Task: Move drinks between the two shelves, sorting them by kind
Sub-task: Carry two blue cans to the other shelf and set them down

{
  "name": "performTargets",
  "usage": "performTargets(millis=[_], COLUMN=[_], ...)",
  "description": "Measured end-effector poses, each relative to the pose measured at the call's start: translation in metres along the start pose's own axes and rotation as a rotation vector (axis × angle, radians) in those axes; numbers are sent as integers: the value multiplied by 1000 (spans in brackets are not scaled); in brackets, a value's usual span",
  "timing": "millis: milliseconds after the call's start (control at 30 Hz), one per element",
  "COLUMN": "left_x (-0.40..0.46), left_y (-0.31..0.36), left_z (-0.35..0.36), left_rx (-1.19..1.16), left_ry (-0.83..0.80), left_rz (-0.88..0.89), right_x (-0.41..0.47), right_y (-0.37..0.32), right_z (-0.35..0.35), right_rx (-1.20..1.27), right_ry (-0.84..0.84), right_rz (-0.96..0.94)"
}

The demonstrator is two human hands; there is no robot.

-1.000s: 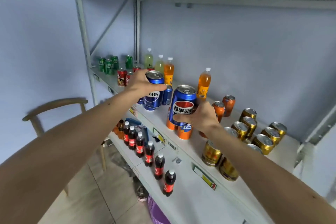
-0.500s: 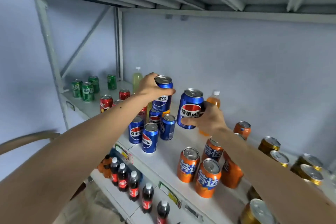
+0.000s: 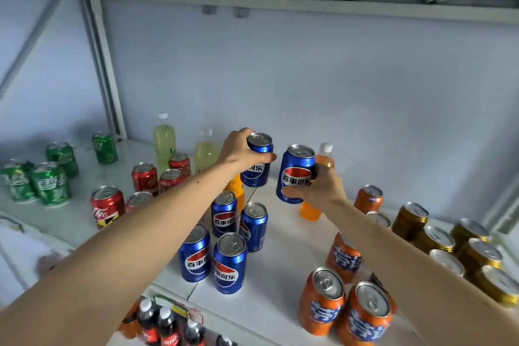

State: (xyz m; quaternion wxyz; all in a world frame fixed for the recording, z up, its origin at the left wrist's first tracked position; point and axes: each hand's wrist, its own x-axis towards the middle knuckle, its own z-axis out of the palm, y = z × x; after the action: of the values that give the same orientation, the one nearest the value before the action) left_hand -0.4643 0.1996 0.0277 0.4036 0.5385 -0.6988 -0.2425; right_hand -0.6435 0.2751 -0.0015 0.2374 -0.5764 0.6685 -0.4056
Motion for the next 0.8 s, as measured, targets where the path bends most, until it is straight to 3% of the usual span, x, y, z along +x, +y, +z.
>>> performTargets(millis=[300,800], left_x=[32,47], left_y=[-35,-67], left_z=[34,64], left_rx=[219,509], left_ry=[-45,-343], left_rz=[-39,25], right_x=[33,52], right_y=[29,68], right_z=[31,83], right_rx=[-45,-147], right_ry=[18,60], right_rz=[144,424])
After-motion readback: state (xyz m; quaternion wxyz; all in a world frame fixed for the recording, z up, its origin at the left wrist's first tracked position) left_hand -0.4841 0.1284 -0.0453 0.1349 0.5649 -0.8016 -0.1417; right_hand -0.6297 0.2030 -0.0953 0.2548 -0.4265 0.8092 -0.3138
